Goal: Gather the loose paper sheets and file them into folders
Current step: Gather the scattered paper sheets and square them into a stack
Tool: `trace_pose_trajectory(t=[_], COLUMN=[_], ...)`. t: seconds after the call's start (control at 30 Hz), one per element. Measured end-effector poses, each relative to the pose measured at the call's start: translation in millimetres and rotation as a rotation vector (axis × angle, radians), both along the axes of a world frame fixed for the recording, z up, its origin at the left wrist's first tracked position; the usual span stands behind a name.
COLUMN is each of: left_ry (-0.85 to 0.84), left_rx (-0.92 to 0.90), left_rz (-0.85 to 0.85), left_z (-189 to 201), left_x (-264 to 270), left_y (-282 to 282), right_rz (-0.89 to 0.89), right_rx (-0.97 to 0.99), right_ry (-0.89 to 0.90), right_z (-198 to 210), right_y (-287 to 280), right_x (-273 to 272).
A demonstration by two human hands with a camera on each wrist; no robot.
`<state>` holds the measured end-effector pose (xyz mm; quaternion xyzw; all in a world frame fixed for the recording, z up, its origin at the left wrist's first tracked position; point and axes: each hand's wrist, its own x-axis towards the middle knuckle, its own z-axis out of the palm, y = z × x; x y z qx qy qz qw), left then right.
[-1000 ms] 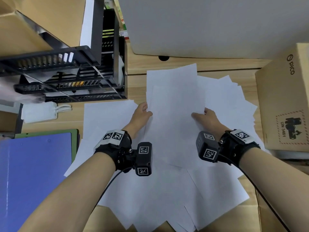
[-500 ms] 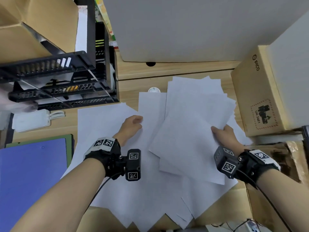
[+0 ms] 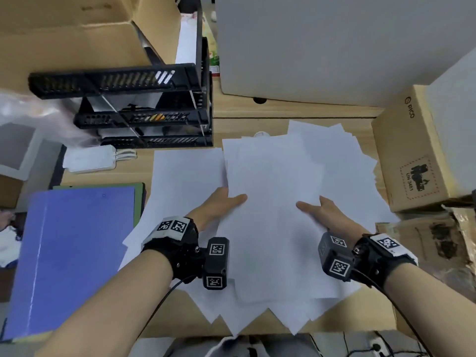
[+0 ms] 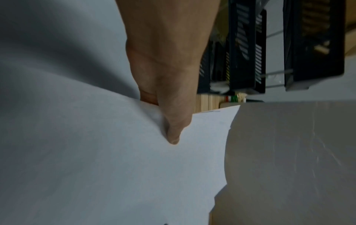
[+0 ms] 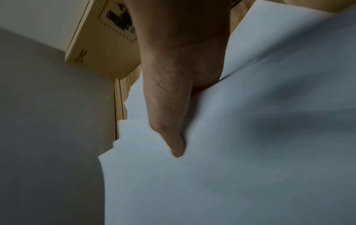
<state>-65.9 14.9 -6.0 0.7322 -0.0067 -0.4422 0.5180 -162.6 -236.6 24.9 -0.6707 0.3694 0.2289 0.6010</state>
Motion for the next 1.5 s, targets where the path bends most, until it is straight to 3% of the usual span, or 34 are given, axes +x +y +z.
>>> trace_pose_trajectory(t=[0.13,0.33,0.43,0.63,0.73,0.93,1.2,1.37,1.5], left_ry=[0.069,-0.076,-0.065,0.314,0.282,0.254,0.254,0.183,0.158], left_rx=[0.096,0.274,0.395,0.349,0.326,0.208,0.146,0.147,0.318], left_rz=[0.057,0.446,0.579,0.569,0.574,0.737,0.74,0.779,0.797], left_z=[-6.5,-33.5,-44.9,-37.0,-43.3,-43.2,-39.4,-43.5,-49.3], left_x=[-15.8,-34.2,-49.8,-92.4,-108.3,-111.7,-100.7,-86.2,-78.0], left_y=[47.3,145.0,187.5,216.6,223.5,222.3,199.2,186.4,181.8], right_rz=[0.205,0.483,0.626,0.793,0.831,0.822,0.734,0.522,0.382], right_rx=[-0.037,-0.174,-0.25,-0.284,-0.287,-0.29,-0.163,-0.356,-0.441], right_ry=[0.047,0.042,0.003,-0.104,-0.132,-0.086,0.075,-0.015,-0.012], right_z=[2.3,-22.9,-29.5,-45.7,-60.2,-74.8,-68.1,-59.5,-51.8], right_y=[35.6,83.6,114.3,171.3,185.5,194.0,182.5,152.1,117.6], right_x=[9.6,40.0,53.6,66.6,68.2,67.9,54.3,51.7,53.7])
